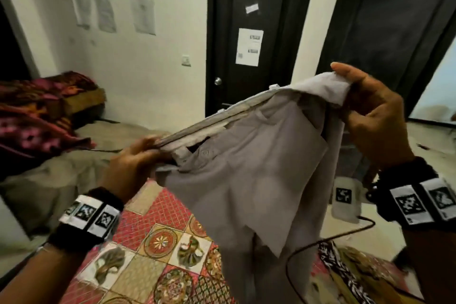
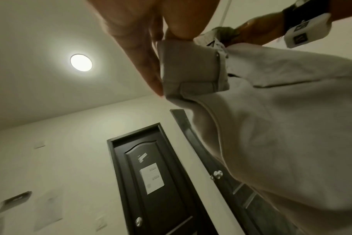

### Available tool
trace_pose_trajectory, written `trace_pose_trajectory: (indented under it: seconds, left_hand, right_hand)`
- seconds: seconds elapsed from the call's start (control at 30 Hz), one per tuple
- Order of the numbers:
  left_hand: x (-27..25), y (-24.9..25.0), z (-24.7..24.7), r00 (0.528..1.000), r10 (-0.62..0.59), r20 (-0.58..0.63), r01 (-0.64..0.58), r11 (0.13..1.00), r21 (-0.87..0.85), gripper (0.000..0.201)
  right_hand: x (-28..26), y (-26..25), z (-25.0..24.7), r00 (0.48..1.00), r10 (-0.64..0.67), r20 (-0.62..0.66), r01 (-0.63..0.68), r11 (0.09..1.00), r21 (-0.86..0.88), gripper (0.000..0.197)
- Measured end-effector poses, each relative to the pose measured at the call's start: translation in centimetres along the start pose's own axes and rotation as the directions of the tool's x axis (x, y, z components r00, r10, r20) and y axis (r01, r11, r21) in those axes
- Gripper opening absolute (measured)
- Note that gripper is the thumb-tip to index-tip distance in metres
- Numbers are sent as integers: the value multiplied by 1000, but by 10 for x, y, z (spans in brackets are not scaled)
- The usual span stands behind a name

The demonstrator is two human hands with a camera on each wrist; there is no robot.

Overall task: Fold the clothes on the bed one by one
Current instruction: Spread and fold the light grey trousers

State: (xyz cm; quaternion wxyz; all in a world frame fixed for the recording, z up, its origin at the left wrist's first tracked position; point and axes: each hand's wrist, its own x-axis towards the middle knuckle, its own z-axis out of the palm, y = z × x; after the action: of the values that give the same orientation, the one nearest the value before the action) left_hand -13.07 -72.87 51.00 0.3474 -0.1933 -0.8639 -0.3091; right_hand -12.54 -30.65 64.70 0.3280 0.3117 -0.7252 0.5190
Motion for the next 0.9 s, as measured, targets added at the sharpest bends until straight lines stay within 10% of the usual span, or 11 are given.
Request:
trace_pose_trajectory:
  seconds: [0.17,0.3,0.37,0.6,0.77,0.9]
  left_hand:
    - [-3,3,-53,993,7,121,-38,965,260,47]
    - [-29,27,-61,982,2,189,-126,754,645,84]
    - [-50,24,-53,980,-4,201,-132,740,659,67]
    - [-129,43,-58,991,51,126,-85,956,280,46]
    - [-105,109,-99,914,376,150,-399,902,166,41]
    - [-78,133,-108,899,386,207,-323,904,-281,37]
  right_hand:
    - [9,-4,33,988,-80,-131,75,996,-43,33]
    - [-2,-13,44,973,-81,-218,60,993,-98,24]
    - [-10,-22,46,965,-78,-248,44,989,-141,26]
    - [-35,-39,9,982,-145,-121,63,856,-512,33]
    - [-43,-20,-8,988,-99,115,128,951,-282,27]
    - [-35,-21,7,894,-68,444,225,923,-311,40]
